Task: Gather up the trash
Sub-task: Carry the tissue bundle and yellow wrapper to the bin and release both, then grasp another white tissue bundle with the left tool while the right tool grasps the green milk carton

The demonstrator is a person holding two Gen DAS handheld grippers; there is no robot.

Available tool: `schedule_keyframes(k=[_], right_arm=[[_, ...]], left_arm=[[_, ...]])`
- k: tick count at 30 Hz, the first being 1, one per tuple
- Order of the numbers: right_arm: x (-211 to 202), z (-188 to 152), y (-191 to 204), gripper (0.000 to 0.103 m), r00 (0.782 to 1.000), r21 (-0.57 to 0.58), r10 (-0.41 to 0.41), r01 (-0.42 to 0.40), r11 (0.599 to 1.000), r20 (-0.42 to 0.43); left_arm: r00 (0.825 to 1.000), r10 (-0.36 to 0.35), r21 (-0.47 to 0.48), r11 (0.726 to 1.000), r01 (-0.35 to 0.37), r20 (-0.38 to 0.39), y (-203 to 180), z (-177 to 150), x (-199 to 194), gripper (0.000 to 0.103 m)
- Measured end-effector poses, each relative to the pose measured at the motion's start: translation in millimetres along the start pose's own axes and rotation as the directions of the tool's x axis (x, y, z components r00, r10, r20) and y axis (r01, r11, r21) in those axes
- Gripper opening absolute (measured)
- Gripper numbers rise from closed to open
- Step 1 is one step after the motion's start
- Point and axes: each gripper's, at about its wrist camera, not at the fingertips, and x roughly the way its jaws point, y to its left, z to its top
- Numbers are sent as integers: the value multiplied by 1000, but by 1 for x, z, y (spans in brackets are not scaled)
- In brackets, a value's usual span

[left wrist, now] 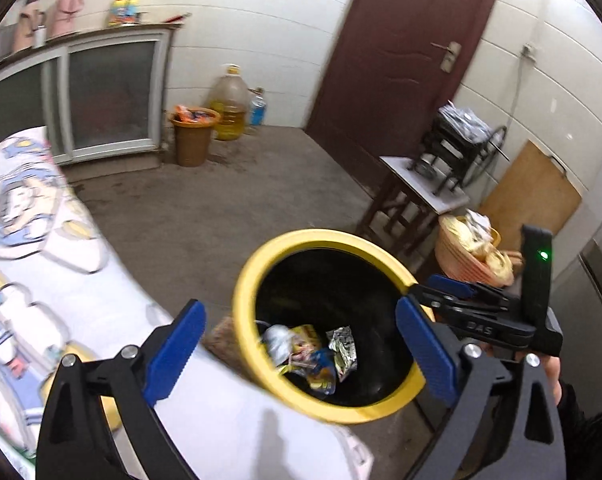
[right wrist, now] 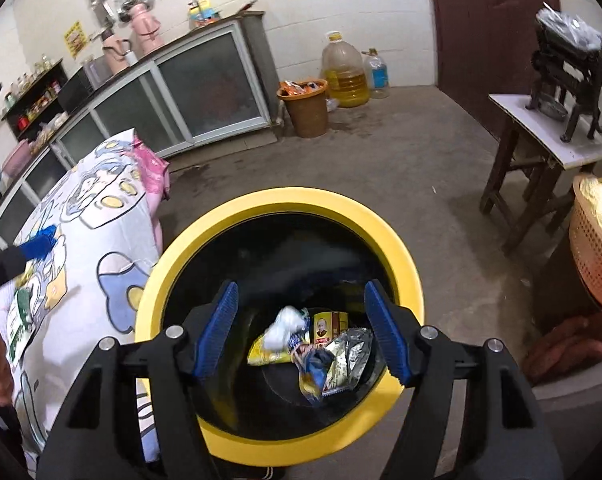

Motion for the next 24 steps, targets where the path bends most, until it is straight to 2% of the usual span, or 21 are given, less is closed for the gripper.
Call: schedule_keyframes(k=[7,11,13,16,19,22,23,24], right_arm=[[-10,3,62,64,993,-152,111,-105,983,30],[-17,4,111,64,974,-258,225,-212,942,19],[-18,1,141,64,956,-317,292,-278,907,-5],[-16,-7,192,64,918,-398,389,-385,832,-76],[-12,-16,235,64,882,-446,447,-464,766,-150],[-10,-25,270,68,849,-471,485,-523,710,-211],[-10,-27,279,69,839,-477,496,-539,695,-225],[-11,-30,288,69,832,-484,503,-549,681,-236]], left_arm=[[989,137,-70,989,-132,62,60,-20,-78,94],[962,261,-128,960,-249,83,102,-46,-137,95],[940,332,-159,935,-316,83,125,-65,-169,95],[907,416,-207,895,-395,68,152,-90,-207,95],[875,482,-255,853,-455,51,175,-114,-241,95],[844,534,-292,816,-500,46,201,-137,-276,95],[827,561,-302,796,-524,41,212,-142,-287,95],[818,574,-307,786,-537,38,221,-146,-295,95]])
